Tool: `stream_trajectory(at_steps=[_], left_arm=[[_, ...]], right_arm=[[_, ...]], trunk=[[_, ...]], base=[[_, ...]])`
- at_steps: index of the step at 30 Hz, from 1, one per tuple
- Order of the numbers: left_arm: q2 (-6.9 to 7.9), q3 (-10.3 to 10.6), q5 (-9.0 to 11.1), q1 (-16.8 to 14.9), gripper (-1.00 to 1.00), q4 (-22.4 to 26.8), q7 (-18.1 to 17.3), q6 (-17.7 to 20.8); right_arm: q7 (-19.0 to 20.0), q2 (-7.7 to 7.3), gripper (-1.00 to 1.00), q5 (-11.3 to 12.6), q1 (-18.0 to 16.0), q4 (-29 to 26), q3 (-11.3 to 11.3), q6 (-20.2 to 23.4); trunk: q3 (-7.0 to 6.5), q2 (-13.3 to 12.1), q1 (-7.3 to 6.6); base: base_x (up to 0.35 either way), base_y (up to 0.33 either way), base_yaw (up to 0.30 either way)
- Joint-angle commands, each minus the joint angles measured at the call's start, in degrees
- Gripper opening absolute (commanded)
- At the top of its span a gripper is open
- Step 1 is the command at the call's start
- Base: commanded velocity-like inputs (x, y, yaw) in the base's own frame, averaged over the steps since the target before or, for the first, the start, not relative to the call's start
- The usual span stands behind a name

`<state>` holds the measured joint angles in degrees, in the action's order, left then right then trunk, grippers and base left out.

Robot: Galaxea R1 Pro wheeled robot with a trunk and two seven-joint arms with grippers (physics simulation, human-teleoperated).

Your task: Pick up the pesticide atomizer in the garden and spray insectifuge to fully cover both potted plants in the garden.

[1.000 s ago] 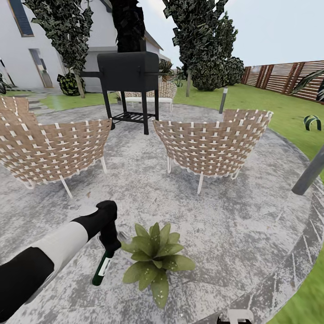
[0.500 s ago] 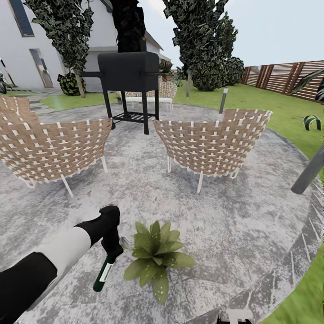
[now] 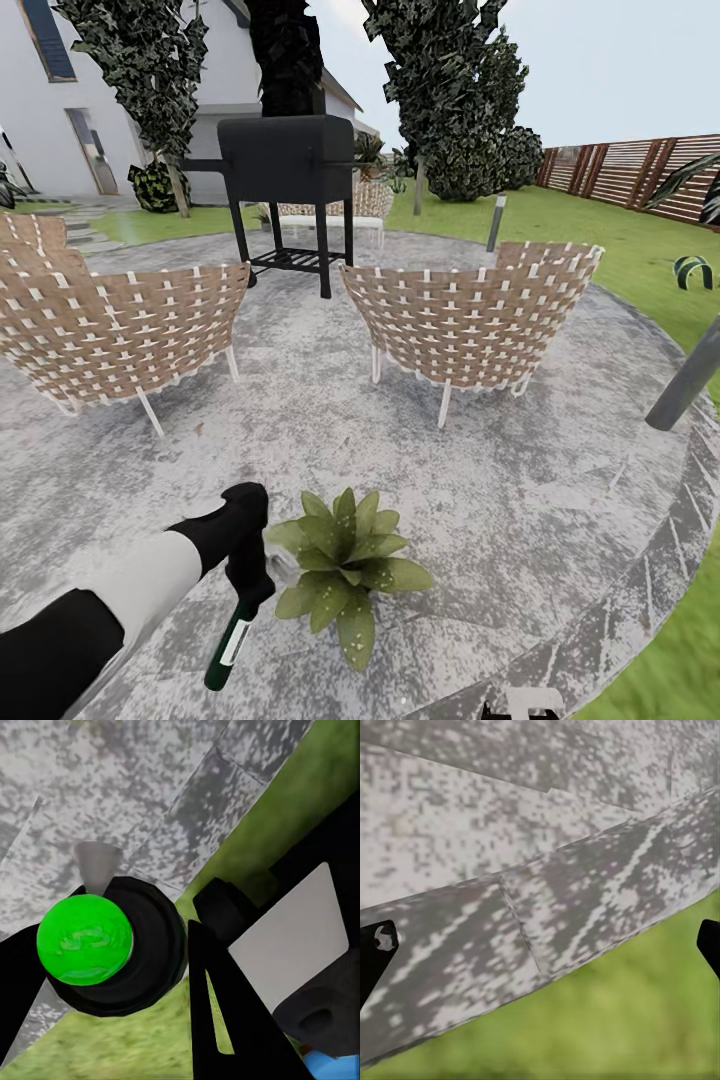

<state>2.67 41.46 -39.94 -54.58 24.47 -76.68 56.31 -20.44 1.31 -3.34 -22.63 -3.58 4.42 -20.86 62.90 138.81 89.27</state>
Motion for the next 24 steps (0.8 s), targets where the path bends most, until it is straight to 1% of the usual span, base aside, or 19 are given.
stream_trajectory(at_steps=[1, 9, 10, 11, 13, 14, 15, 16, 17, 18, 21, 24], left_arm=[[0.05, -0.1, -0.5, 0.2, -1.0, 0.2, -0.6, 0.5], [0.03, -2.3, -0.4, 0.4, -1.0, 0.3, -0.6, 0.4], [0.07, -2.9, -0.4, 0.4, -1.0, 0.3, -0.5, 0.3], [0.23, -4.0, -0.4, 0.5, -1.0, 0.3, -0.5, 0.1], [0.75, -5.2, -0.5, 0.6, -1.0, 0.2, -0.4, -0.2], [0.95, -5.6, -0.5, 1.2, -1.0, 0.2, -0.1, -0.3], [0.99, -5.8, -0.5, 1.6, -1.0, 0.2, 0.4, -0.3], [0.99, -5.9, -0.5, 2.0, -1.0, 0.3, 1.8, -0.4], [0.96, -6.0, -0.5, 2.2, -1.0, 0.3, 4.0, -0.4], [0.95, -6.1, -0.5, 2.4, -1.0, 0.2, 6.9, -0.4], [0.97, -6.2, -0.4, 2.6, -1.0, 0.0, 9.0, -0.5], [1.01, -6.3, -0.4, 2.6, -1.0, -0.2, 9.6, -0.5]], right_arm=[[-0.6, 0.01, 1.0, -0.3, 0.0, 0.1, 0.4, 0.1], [-0.6, 0.01, 1.0, -0.3, 0.0, 0.1, 0.4, 0.1], [-0.6, 0.01, 1.0, -0.3, 0.0, 0.1, 0.4, 0.1], [-0.6, 0.01, 1.0, -0.3, 0.0, 0.1, 0.4, 0.1], [-0.6, 0.03, 1.0, -0.3, 0.0, 0.1, 0.4, 0.1], [-0.6, 0.06, 1.0, -0.3, 0.0, 0.1, 0.5, 0.1], [-0.6, 0.08, 1.0, -0.3, 0.0, 0.1, 0.5, 0.1], [-0.6, 0.09, 1.0, -0.3, 0.0, 0.1, 0.5, 0.1], [-0.5, 0.1, 1.0, -0.3, 0.0, 0.1, 0.5, 0.1], [-0.5, 0.1, 1.0, -0.2, 0.0, 0.1, 0.5, 0.1], [-0.5, 0.1, 1.0, -0.2, 0.0, 0.1, 0.5, 0.1], [-0.5, 0.1, 1.0, -0.2, 0.0, 0.1, 0.5, 0.1]], trunk=[[0.05, 0.0, -0.01], [0.05, 0.0, -0.01], [0.05, 0.0, -0.01], [0.05, 0.0, -0.01], [0.05, 0.0, -0.01], [0.05, 0.0, -0.01], [0.05, 0.0, -0.01], [0.05, 0.0, -0.01], [0.05, 0.0, -0.01], [0.05, 0.0, -0.01], [0.05, 0.0, -0.01], [0.05, 0.0, -0.01]], base=[[0.0, 0.0, 0.0], [0.0, 0.0, 0.0], [0.0, 0.0, 0.0], [0.0, 0.0, 0.0], [-0.019, 0.0, 0.0], [-0.113, 0.0, 0.0], [-0.171, 0.014, 0.0], [-0.244, 0.053, -0.038], [-0.291, 0.088, -0.171], [-0.304, 0.124, -0.221], [-0.241, 0.133, -0.245], [-0.046, 0.03, -0.074]])
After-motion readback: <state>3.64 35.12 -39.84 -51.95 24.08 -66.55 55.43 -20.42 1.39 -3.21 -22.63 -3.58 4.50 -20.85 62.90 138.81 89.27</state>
